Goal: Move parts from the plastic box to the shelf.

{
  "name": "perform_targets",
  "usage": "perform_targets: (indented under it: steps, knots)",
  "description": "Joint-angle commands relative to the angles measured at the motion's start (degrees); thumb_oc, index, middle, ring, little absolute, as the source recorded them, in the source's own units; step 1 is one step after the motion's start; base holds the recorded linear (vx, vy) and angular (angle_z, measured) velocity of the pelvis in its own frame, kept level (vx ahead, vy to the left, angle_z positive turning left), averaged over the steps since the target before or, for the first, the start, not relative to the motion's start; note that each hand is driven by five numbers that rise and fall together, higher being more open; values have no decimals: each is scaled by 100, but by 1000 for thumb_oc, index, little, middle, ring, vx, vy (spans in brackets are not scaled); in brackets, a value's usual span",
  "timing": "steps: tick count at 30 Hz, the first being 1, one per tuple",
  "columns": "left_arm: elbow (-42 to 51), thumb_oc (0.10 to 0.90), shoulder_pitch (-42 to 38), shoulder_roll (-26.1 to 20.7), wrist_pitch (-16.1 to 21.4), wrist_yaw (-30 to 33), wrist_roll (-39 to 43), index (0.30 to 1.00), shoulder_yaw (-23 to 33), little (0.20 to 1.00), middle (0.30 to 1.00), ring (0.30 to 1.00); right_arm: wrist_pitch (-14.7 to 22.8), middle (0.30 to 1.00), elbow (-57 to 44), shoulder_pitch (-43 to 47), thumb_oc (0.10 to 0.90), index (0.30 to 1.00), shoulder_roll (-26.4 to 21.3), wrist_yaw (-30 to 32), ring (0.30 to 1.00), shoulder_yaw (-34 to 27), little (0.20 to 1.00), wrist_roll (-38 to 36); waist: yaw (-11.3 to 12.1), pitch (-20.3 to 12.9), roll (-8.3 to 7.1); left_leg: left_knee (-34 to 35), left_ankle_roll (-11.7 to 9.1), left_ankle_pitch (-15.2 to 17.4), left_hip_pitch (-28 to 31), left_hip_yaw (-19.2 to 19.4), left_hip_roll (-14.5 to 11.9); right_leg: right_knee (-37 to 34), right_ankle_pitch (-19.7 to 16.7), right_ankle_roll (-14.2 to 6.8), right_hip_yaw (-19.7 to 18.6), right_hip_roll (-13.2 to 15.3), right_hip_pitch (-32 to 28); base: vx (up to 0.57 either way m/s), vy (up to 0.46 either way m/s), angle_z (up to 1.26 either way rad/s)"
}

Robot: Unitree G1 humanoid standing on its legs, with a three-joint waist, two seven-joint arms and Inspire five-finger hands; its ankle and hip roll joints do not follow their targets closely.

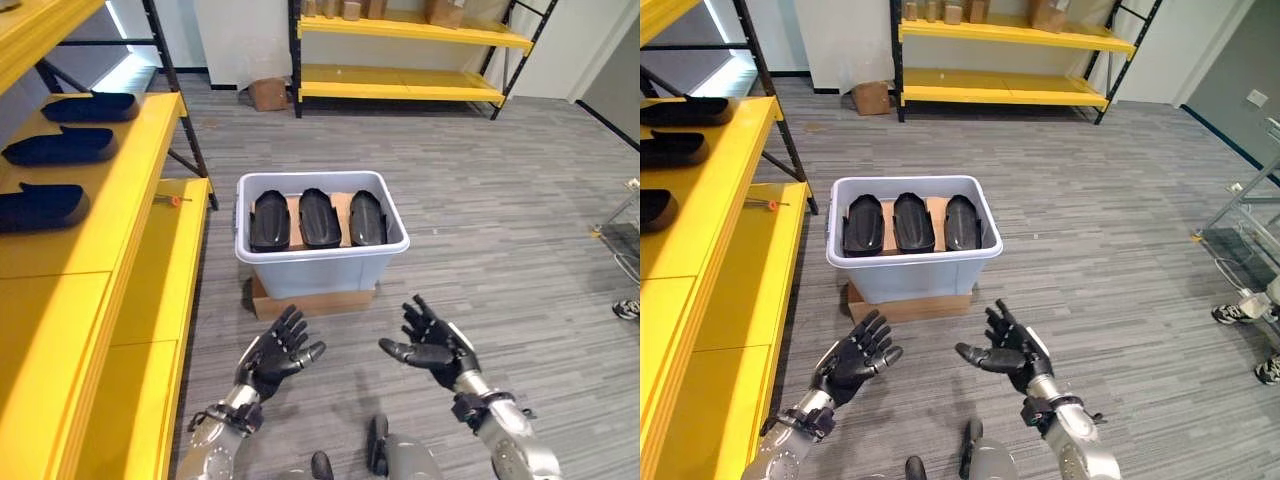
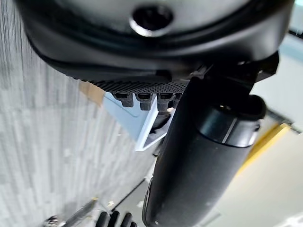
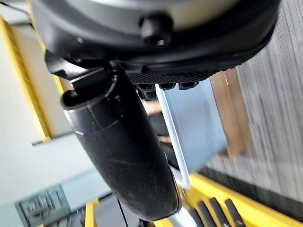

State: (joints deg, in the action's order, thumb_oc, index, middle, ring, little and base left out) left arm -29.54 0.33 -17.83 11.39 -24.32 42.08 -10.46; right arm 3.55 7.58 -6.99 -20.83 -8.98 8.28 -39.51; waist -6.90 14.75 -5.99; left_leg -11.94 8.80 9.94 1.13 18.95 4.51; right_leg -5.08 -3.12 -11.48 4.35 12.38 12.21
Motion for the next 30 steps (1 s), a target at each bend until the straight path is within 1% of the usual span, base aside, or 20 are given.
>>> perform_targets:
  steps: [1, 2, 3, 6, 7, 8, 11, 13, 15, 16, 17, 19, 20, 22, 23, 26, 27, 28, 29, 30]
  knots:
    - [1098, 900, -56, -182, 340, -289, -116, 1000, -316, 1000, 1000, 1000, 655, 1000, -356, 842, 900, 1000, 104, 287, 1000, -496, 1000, -20, 133, -66, 190, 706, -549, -8, 863, -862, -481, 353, -836, 114, 117, -215, 10, 241, -149, 84]
    - [1150, 900, -17, -183, 343, -279, -125, 1000, -329, 1000, 1000, 1000, 661, 1000, -378, 822, 900, 1000, 92, 254, 1000, -570, 1000, -8, 108, -84, 189, 705, -551, 16, 905, -858, -499, 371, -845, 96, 63, -197, -68, 383, -275, 42]
    - [1203, 900, -82, -174, 246, -266, -190, 1000, -311, 1000, 1000, 1000, 644, 1000, -386, 776, 900, 1000, 66, -194, 1000, -620, 1000, -401, 61, -188, 165, 602, -607, 67, 893, -842, -562, 310, -830, 79, -16, -175, -275, 439, -316, 55]
    - [1220, 900, -76, -210, 159, -220, -195, 1000, -245, 1000, 1000, 1000, 588, 1000, -302, 787, 900, 1000, 64, -205, 1000, -666, 1000, -306, 63, -336, 169, 574, -729, 158, 1069, -803, -732, 537, -714, 96, 24, -132, -442, 401, -318, 36]
    - [1221, 900, -75, -210, 158, -220, -195, 1000, -245, 1000, 1000, 1000, 588, 1000, -302, 786, 900, 1000, 64, -205, 1000, -666, 1000, -306, 64, -334, 171, 578, -730, 158, 1075, -803, -734, 542, -710, 97, 24, -134, -443, 366, -341, 2]
    - [1301, 900, 29, -184, 147, -200, -202, 1000, -185, 1000, 1000, 1000, 547, 1000, -322, 790, 900, 1000, 87, -192, 1000, -618, 1000, -171, 90, -409, 192, 626, -803, 177, 1185, -759, -845, 792, -540, 177, 150, -137, -475, 294, -274, -6]
    - [1333, 900, 141, -158, 129, -141, -60, 1000, -98, 1000, 1000, 1000, 434, 1000, -282, 792, 900, 1000, 77, -270, 1000, -585, 1000, -162, 97, -500, 233, 588, -892, 178, 1257, -790, -969, 986, -307, 332, 183, -247, -524, 311, -272, -8]
    - [1353, 900, 194, -134, 165, -82, -60, 1000, -13, 1000, 1000, 1000, 358, 1000, -247, 761, 900, 1000, 53, -337, 1000, -530, 1000, -22, 107, -578, 270, 416, -989, -3, 1222, -810, -1097, 1137, -109, 490, 229, -376, -562, 312, -287, -24]
    - [1364, 900, 199, -148, 361, -95, -365, 1000, 32, 1000, 1000, 1000, 315, 1000, -207, 709, 900, 1000, 2, -446, 1000, -469, 1000, -14, 112, -630, 293, -1, -1084, -386, 1021, -891, -1245, 1209, 80, 675, 212, -537, -638, 244, -267, -17]
    - [1374, 900, 201, -161, 373, -156, -423, 1000, 20, 1000, 1000, 1000, 318, 1000, -203, 689, 900, 1000, -25, -468, 1000, -445, 1000, 0, 110, -643, 292, -220, -1113, -512, 910, -939, -1294, 1229, 140, 745, 196, -594, -664, 216, -264, -12]
    - [1402, 900, 207, -161, 314, -244, -363, 1000, -29, 1000, 1000, 1000, 337, 1000, -178, 659, 900, 1000, -89, -528, 1000, -394, 1000, 26, 114, -642, 276, -674, -1149, -717, 679, -1029, -1339, 1248, 241, 876, 153, -687, -731, 200, -247, -14]
    - [1439, 900, 211, -141, 257, -261, -312, 1000, -64, 1000, 1000, 1000, 356, 1000, -169, 629, 900, 1000, -137, -592, 1000, -361, 1000, 42, 98, -650, 263, -1043, -1165, -788, 520, -1056, -1364, 1270, 314, 968, 143, -747, -762, 185, -218, -16]
    - [1427, 900, 171, -88, 282, -178, -238, 1000, -195, 1000, 1000, 1000, 322, 1000, -203, 574, 900, 1000, -236, -682, 1000, -335, 1000, 85, 54, -669, 223, -1906, -1213, -932, 258, -973, -1358, 1263, 402, 1127, 188, -828, -837, 169, -199, -22]
    - [1417, 900, 169, -74, 302, -161, -223, 1000, -213, 1000, 1000, 1000, 328, 1000, -203, 562, 900, 1000, -250, -695, 1000, -334, 1000, 93, 45, -673, 216, -2138, -1219, -943, 193, -957, -1346, 1259, 417, 1155, 204, -844, -852, 118, -145, -17]
    - [1397, 900, 162, -27, 342, -103, -153, 1000, -252, 1000, 1000, 1000, 350, 1000, -202, 516, 900, 1000, -297, -744, 1000, -340, 1000, 126, 40, -658, 191, -2639, -1211, -1000, -16, -900, -1326, 1226, 465, 1234, 231, -892, -941, 72, -88, -13]
    - [1393, 900, 145, -5, 334, -47, -145, 1000, -265, 1000, 1000, 1000, 335, 1000, -219, 462, 900, 1000, -330, -774, 1000, -361, 1000, 121, 31, -640, 166, -2908, -1193, -1029, -203, -819, -1361, 1175, 489, 1287, 259, -915, -1029, 120, -94, -5]
    - [1337, 900, 89, -28, 466, 116, -242, 1000, -330, 1000, 1000, 1000, 359, 1000, -306, 407, 900, 1000, -376, -708, 1000, -378, 1000, 333, 34, -514, 207, -1909, -1045, -923, -454, -660, -1246, 1102, 547, 1205, 195, -1000, -1250, 225, 24, 9]
    - [1328, 900, 84, -80, 518, 134, -173, 1000, -358, 1000, 1000, 1000, 372, 1000, -376, 412, 900, 1000, -410, -594, 1000, -394, 1000, 438, 26, -457, 283, -967, -1133, -1107, -385, -482, -1290, 1064, 598, 1152, 260, -1018, -1380, 238, 113, 25]
    - [1311, 900, 98, -106, 573, 153, -125, 1000, -373, 1000, 1000, 1000, 385, 1000, -399, 411, 900, 1000, -436, -529, 1000, -400, 1000, 452, 42, -449, 315, -541, -1193, -1263, -425, -441, -1308, 1015, 605, 1128, 268, -1025, -1437, 142, 176, 28]
    - [1308, 900, 135, -130, 611, 140, -98, 1000, -369, 1000, 1000, 1000, 413, 1000, -410, 389, 900, 1000, -473, -486, 1000, -414, 1000, 420, 84, -411, 339, -99, -1275, -1516, -506, -480, -1351, 925, 629, 1103, 271, -1029, -1583, 136, 142, 33]
